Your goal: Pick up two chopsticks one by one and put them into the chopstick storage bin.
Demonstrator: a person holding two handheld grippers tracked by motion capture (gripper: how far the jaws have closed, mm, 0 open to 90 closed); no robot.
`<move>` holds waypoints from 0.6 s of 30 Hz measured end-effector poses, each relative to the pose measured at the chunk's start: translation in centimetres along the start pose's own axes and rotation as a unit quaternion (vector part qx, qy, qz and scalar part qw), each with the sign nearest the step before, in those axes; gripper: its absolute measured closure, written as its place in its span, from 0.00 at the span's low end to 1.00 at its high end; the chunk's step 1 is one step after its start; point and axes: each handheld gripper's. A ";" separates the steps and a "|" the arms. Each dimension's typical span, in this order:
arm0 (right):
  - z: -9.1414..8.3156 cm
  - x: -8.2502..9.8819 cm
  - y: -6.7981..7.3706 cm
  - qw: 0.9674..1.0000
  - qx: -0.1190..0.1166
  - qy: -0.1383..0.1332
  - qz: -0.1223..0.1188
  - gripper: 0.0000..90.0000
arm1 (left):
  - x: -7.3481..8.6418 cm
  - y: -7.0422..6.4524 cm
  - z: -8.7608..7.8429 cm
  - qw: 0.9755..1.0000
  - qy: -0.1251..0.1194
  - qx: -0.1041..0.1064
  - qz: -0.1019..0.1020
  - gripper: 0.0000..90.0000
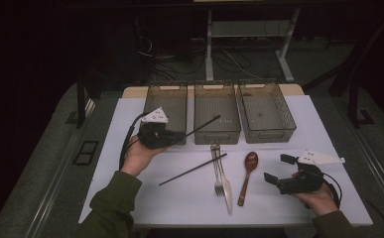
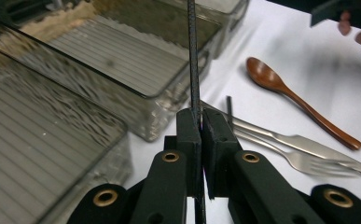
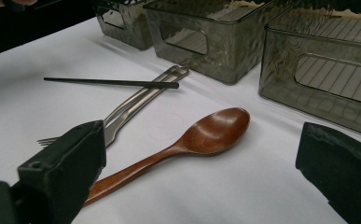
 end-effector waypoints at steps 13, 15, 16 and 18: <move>0.0 0.0 0.0 1.000 0.000 0.000 -0.001 0.01 | -2.0 3.7 -0.9 0.999 -0.017 -0.046 -0.020 0.95; 0.0 0.0 0.0 1.000 -0.001 -0.001 -0.001 0.01 | -2.3 4.2 -1.1 0.998 -0.017 -0.054 -0.022 0.95; 0.0 0.0 0.0 1.000 0.000 -0.001 -0.002 0.01 | -2.5 4.5 -1.2 0.998 -0.017 -0.057 -0.023 0.95; 0.0 0.0 0.0 1.000 0.000 -0.001 -0.001 0.01 | -2.7 4.9 -1.2 0.997 -0.020 -0.064 -0.026 0.95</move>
Point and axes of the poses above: each handheld gripper's, and its own axes: z roughly forward along the jaws, x roughly out of its underside, y roughly to its left, and after that the axes turned 4 degrees about x, right-handed
